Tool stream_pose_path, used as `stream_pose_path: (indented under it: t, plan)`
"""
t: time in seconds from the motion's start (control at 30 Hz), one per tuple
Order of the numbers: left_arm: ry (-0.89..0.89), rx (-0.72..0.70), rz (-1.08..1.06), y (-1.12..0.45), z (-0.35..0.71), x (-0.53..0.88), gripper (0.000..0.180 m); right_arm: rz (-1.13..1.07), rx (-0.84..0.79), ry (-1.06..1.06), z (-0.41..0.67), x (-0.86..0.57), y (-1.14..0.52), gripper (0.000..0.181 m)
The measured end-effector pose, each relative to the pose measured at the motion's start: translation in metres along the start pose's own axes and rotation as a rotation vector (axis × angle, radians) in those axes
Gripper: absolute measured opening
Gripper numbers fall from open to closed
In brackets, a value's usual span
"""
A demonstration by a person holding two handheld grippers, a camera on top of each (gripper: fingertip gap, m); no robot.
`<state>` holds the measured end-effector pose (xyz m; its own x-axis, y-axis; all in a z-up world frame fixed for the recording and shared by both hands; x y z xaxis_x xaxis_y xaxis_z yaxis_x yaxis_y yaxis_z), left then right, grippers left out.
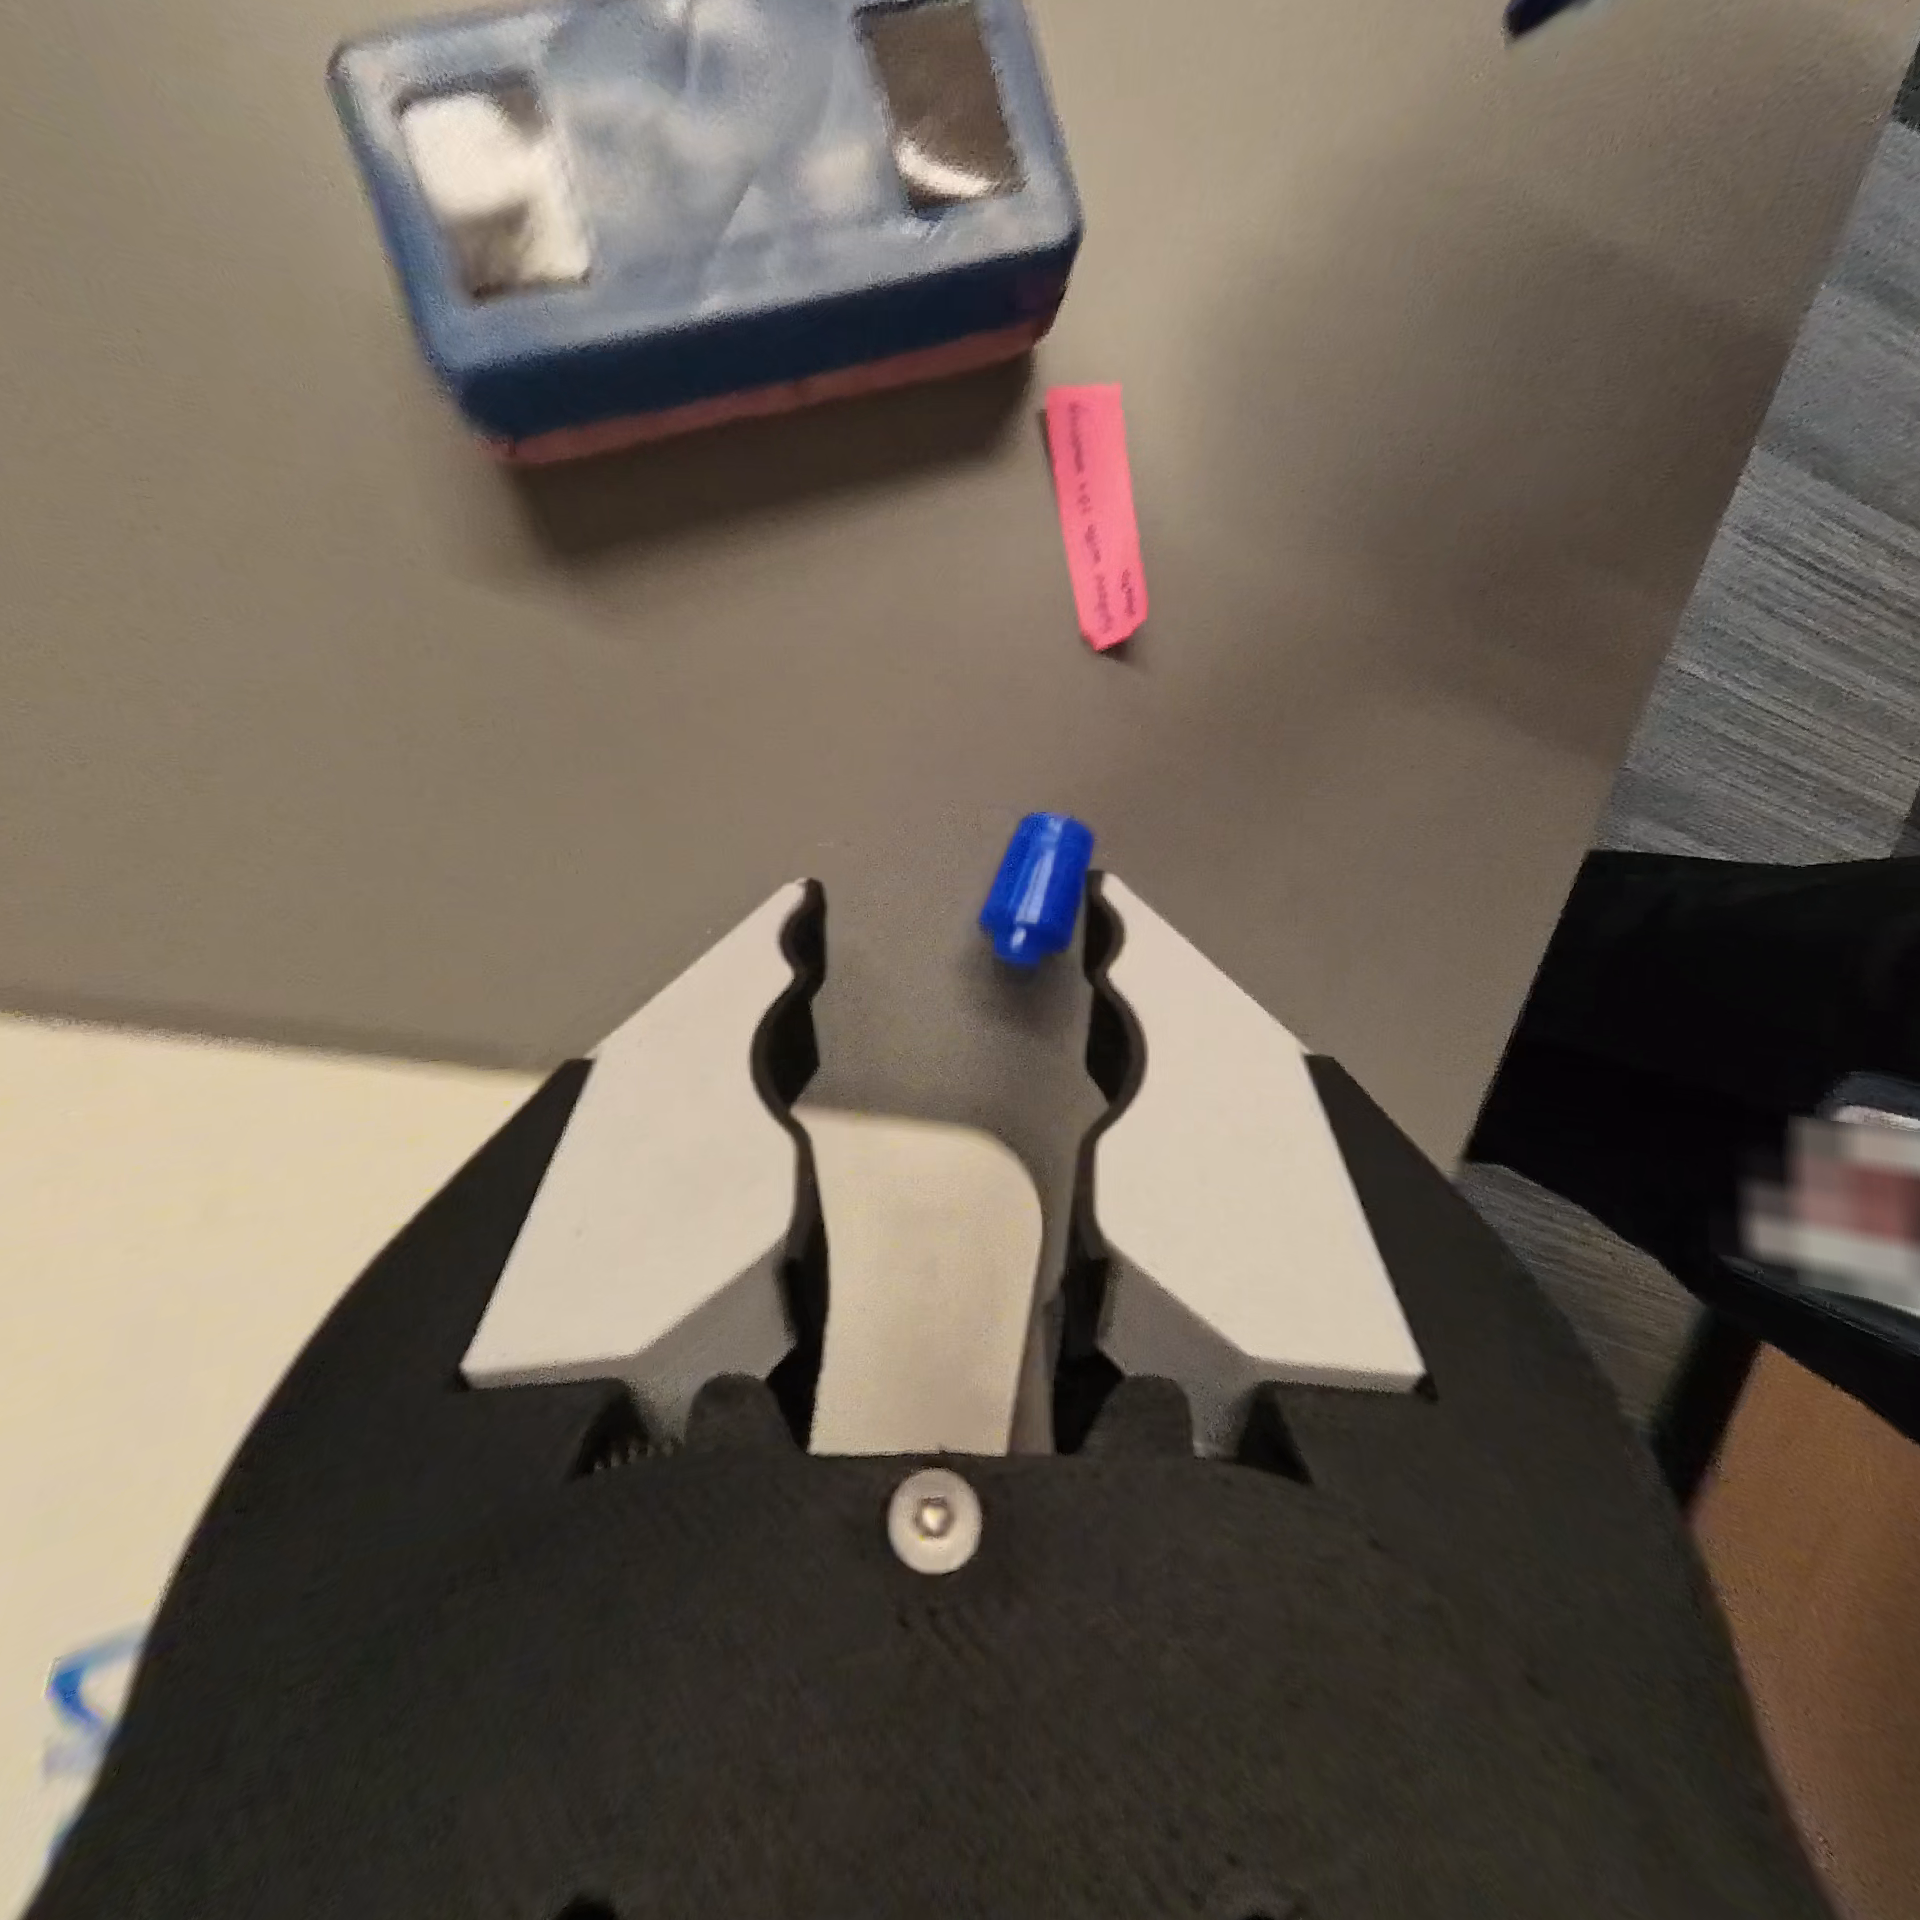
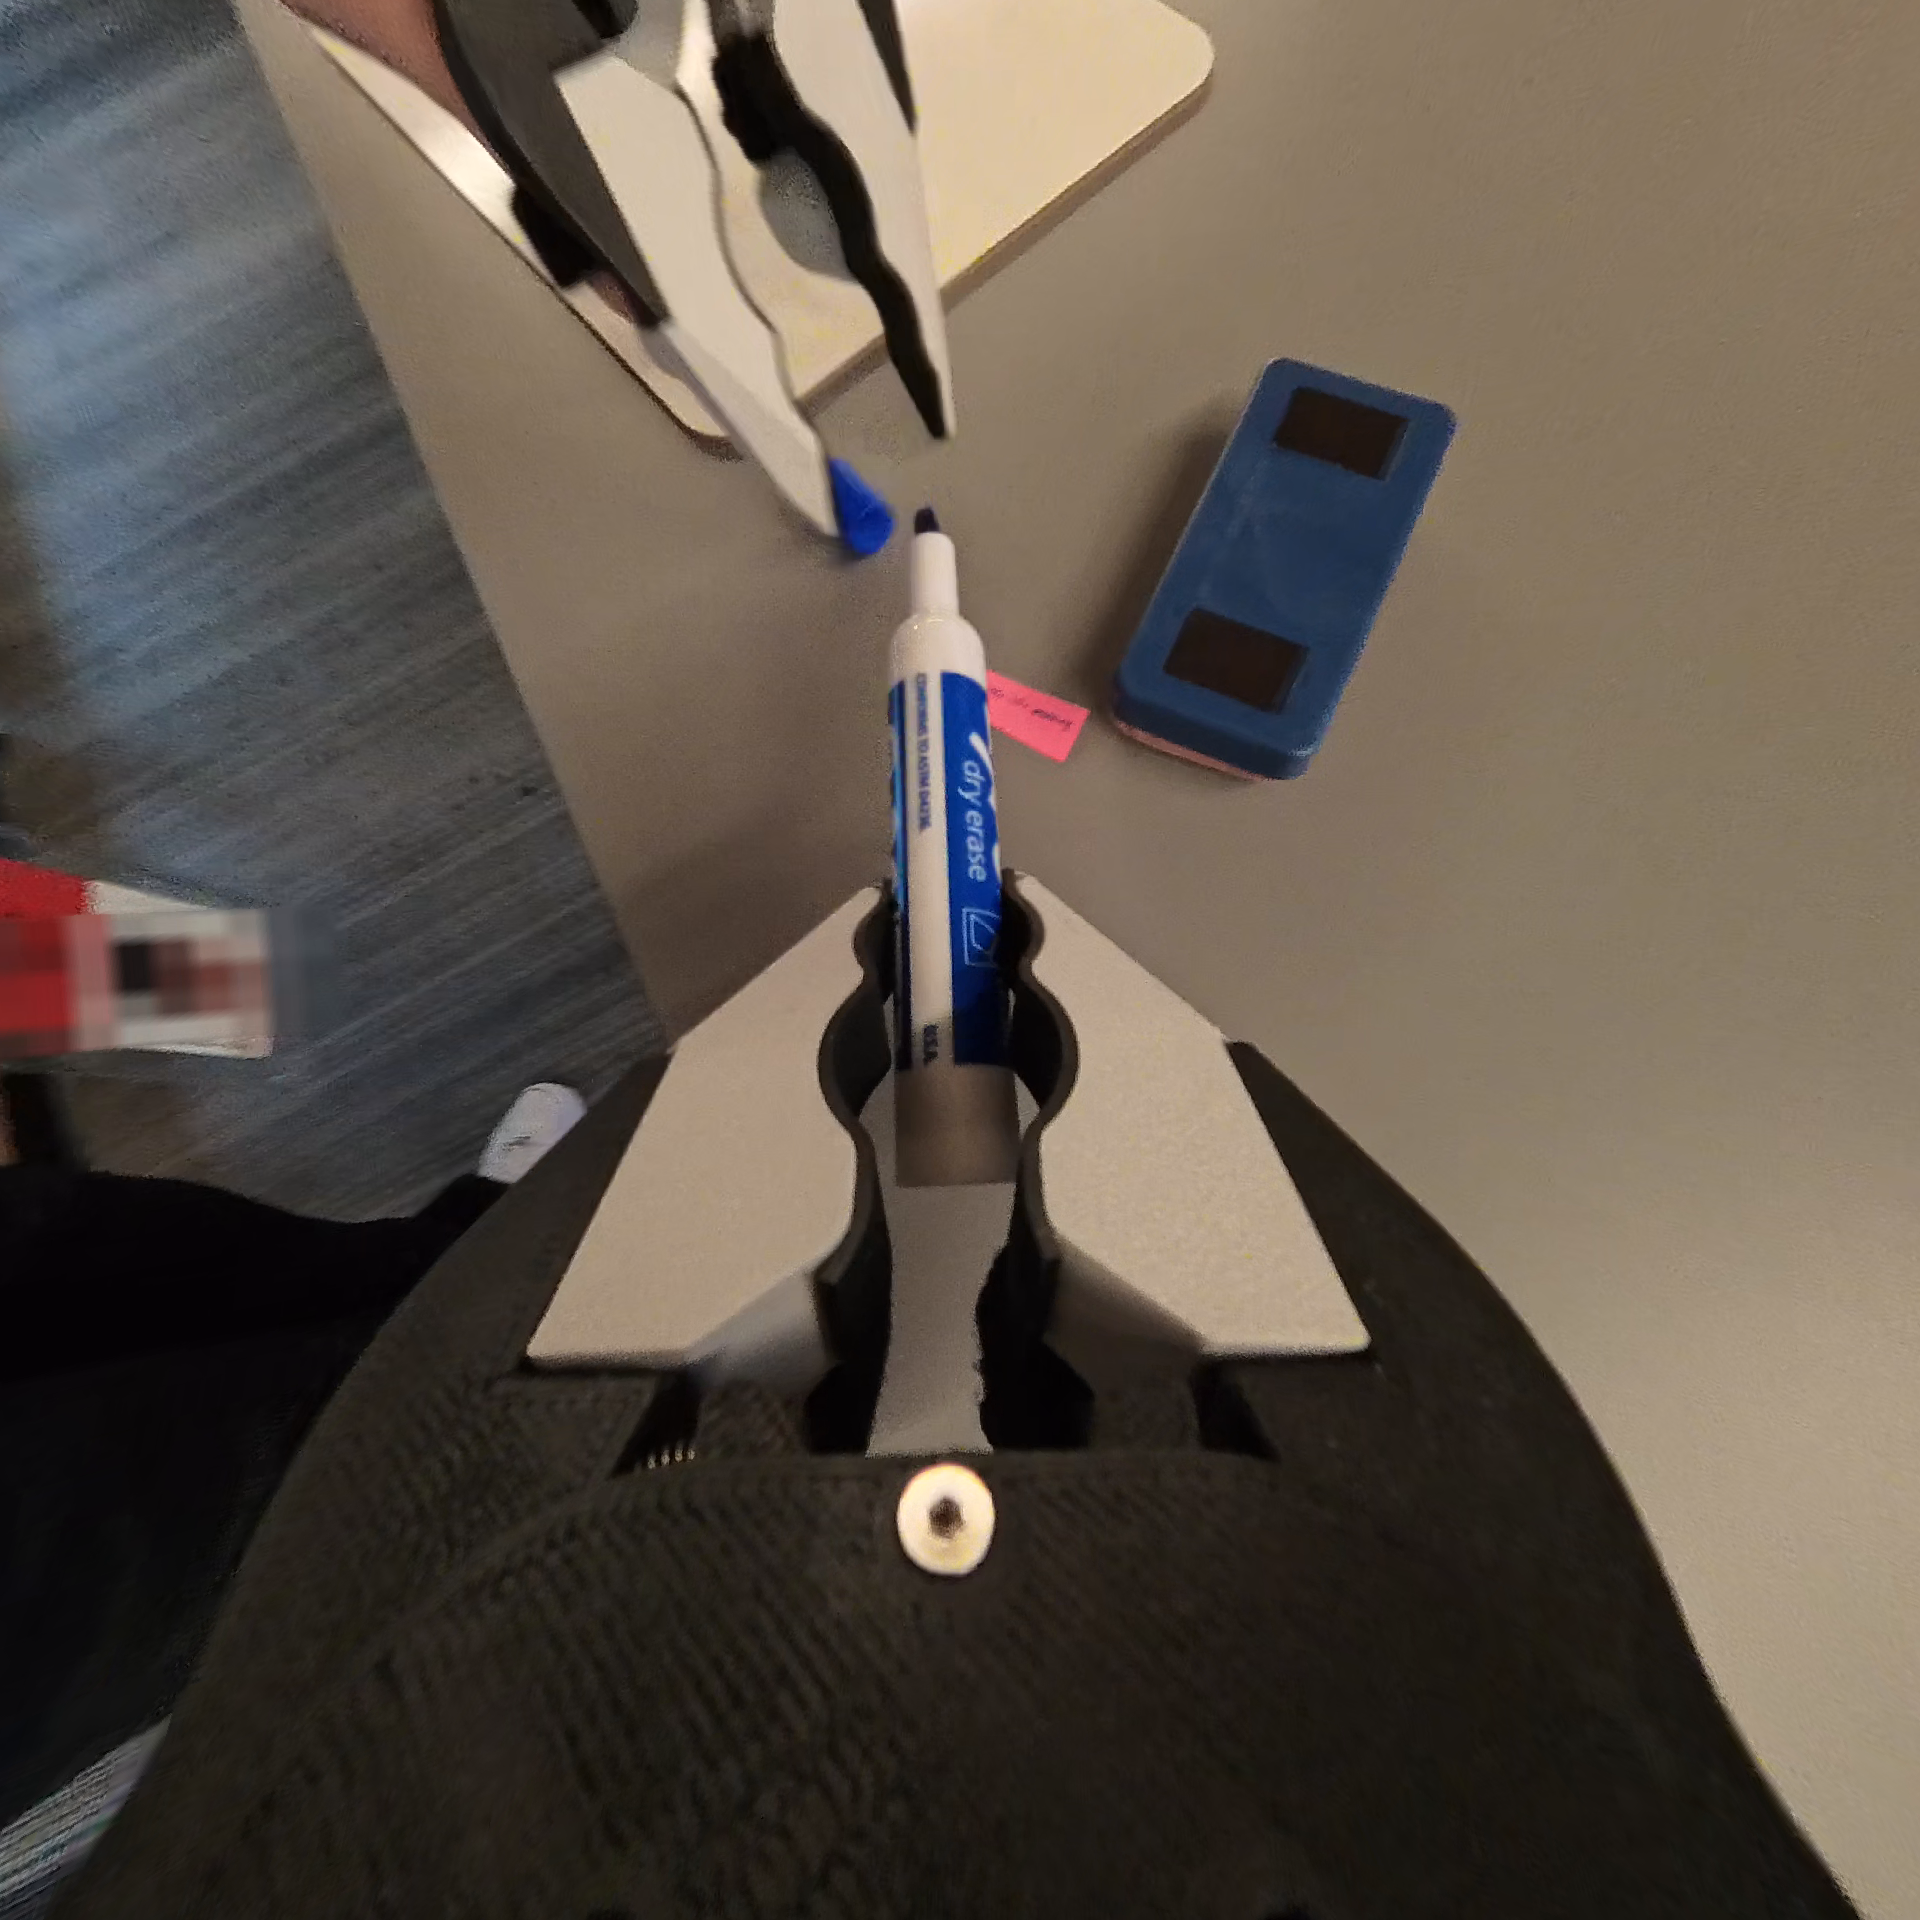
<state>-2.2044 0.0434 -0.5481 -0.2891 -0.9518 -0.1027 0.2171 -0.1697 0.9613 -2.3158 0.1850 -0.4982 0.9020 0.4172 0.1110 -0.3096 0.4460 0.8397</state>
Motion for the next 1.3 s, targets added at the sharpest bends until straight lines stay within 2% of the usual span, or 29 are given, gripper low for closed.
stream_pose_path:
  t: [0.03, 0.1, 0.17, 0.27, 0.37, 0.43, 0.57, 0.6, 0.73, 0.8, 0.97, 1.07, 1.17, 1.2, 1.27, 1.3]
  plan:
    - [0.041, -0.006, -0.006, 0.014, -0.008, 0.001, 0.059, -0.055, -0.005, 0.032, 0.004, -0.001, 0.002, 0.016]
    - [0.15, -0.161, -0.05, 0.061, -0.021, -0.006, 0.056, -0.203, -0.022, 0.158, 0.019, 0.002, 0.014, 0.016]
    - [0.326, -0.408, -0.205, 0.109, -0.022, -0.03, 0.046, -0.356, -0.056, 0.28, 0.045, 0.009, 0.024, 0.016]
    - [0.584, -0.727, -0.436, 0.137, -0.016, -0.059, 0.047, -0.532, -0.148, 0.408, 0.09, 0.025, 0.027, 0.017]
    - [0.791, -1.036, -0.555, 0.139, -0.015, -0.061, 0.045, -0.571, -0.252, 0.485, 0.126, 0.05, 0.015, 0.017]
    - [0.842, -1.188, -0.65, 0.143, -0.019, -0.063, 0.039, -0.554, -0.29, 0.53, 0.143, 0.069, 0.004, 0.017]
    - [0.871, -1.261, -0.621, 0.137, -0.039, -0.07, 0.025, -0.515, -0.306, 0.622, 0.161, 0.099, -0.018, 0.017]
    - [0.862, -1.291, -0.635, 0.14, -0.045, -0.072, 0.015, -0.503, -0.3, 0.648, 0.163, 0.105, -0.024, 0.017]
    - [0.856, -1.374, -0.628, 0.149, -0.071, -0.075, 0.015, -0.385, -0.342, 0.658, 0.173, 0.129, -0.036, 0.016]
    - [0.834, -1.451, -0.626, 0.158, -0.085, -0.076, 0.019, -0.232, -0.362, 0.595, 0.177, 0.144, -0.04, 0.016]
    - [0.724, -1.428, -0.529, 0.162, -0.107, -0.091, 0.015, 0.226, -0.358, 0.313, 0.18, 0.175, -0.049, 0.015]
    - [0.763, -1.398, -0.547, 0.155, -0.115, -0.094, 0.015, 0.272, -0.336, 0.278, 0.176, 0.183, -0.057, 0.016]
    - [0.85, -1.448, -0.655, 0.154, -0.125, -0.094, 0.014, 0.326, -0.364, 0.221, 0.18, 0.19, -0.059, 0.016]
    - [0.875, -1.473, -0.699, 0.155, -0.127, -0.094, 0.014, 0.339, -0.406, 0.204, 0.184, 0.193, -0.057, 0.022]
    - [0.917, -1.533, -0.785, 0.16, -0.132, -0.094, 0.014, 0.322, -0.525, 0.167, 0.194, 0.195, -0.05, 0.069]
    - [0.94, -1.562, -0.831, 0.164, -0.135, -0.094, 0.015, 0.307, -0.579, 0.162, 0.195, 0.196, -0.048, 0.083]
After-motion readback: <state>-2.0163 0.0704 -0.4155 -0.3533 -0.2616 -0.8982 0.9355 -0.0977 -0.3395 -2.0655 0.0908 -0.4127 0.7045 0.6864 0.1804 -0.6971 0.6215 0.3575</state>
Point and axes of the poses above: each gripper's, where its closed fingertips meet, y back along the fingers, z out of its top, x = y × z across the jaws, the point moved 3 cm from there along y, back along the fingers, and after that the axes turned 14 degrees about x, right-handed, at the moved point
